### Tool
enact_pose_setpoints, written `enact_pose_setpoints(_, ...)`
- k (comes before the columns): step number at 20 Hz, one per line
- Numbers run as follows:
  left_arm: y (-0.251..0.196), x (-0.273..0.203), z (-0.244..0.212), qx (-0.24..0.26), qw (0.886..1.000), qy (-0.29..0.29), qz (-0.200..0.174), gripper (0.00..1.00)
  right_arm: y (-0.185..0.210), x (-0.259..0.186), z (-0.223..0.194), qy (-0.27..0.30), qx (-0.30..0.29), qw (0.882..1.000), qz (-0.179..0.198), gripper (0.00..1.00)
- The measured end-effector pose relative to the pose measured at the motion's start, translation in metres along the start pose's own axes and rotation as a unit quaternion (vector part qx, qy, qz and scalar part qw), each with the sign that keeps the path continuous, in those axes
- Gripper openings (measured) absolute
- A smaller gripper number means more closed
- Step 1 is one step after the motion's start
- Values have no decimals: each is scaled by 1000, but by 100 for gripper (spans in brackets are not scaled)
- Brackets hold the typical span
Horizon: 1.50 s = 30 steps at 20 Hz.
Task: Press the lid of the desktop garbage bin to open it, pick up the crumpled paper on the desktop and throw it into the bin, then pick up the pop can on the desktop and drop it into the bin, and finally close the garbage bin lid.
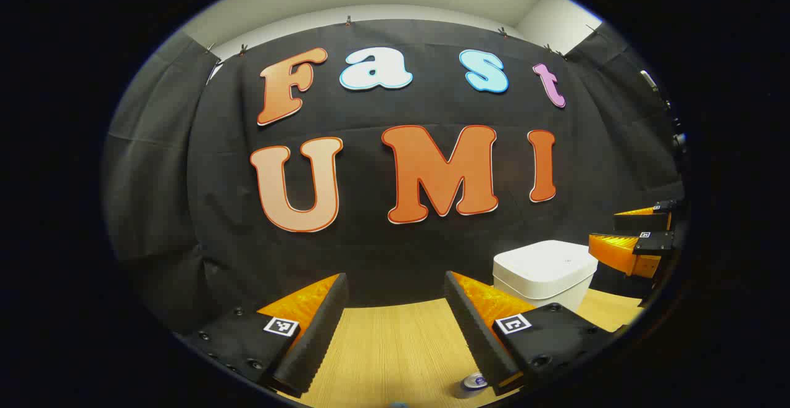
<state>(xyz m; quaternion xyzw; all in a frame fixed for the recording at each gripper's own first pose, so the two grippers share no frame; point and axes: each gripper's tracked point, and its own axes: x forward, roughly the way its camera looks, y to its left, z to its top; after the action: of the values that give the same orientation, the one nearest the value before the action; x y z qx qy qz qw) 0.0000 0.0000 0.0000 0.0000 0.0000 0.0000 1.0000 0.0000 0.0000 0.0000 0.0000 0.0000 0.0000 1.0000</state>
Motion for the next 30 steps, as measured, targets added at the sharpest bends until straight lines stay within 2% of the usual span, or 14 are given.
enact_pose_setpoints(11, 8, -14, 1, 10, 1000, 1, 22, 100, -3, 2, -2, 8, 6, 1000, 8, 96)
enact_pose_setpoints(19, 10, -22, -1, 17, 999, 8, 28, 100, -21, 17, 6, 6, 1, 1000, -4, 96)
enact_pose_setpoints(23, 14, -27, -7, 20, 999, 16, 37, 100, -33, 30, 5, 14, 4, 1000, -11, 84)
enact_pose_setpoints(25, 17, -28, -7, 21, 999, 17, 44, 100, -38, 38, 3, 21, 3, 1000, -15, 74)
enact_pose_setpoints(26, 21, -30, -7, 22, 998, 17, 49, 100, -39, 42, 3, 23, 3, 1000, -17, 61)
enact_pose_setpoints(27, 24, -31, -6, 23, 998, 17, 54, 100, -40, 45, 3, 25, 2, 1000, -18, 55)
enact_pose_setpoints(28, 27, -33, -6, 23, 998, 17, 59, 100, -40, 49, 2, 27, 1, 1000, -17, 42)
enact_pose_setpoints(30, 32, -35, -7, 24, 997, 18, 69, 100, -36, 58, -7, 44, -4, 999, -9, 34)
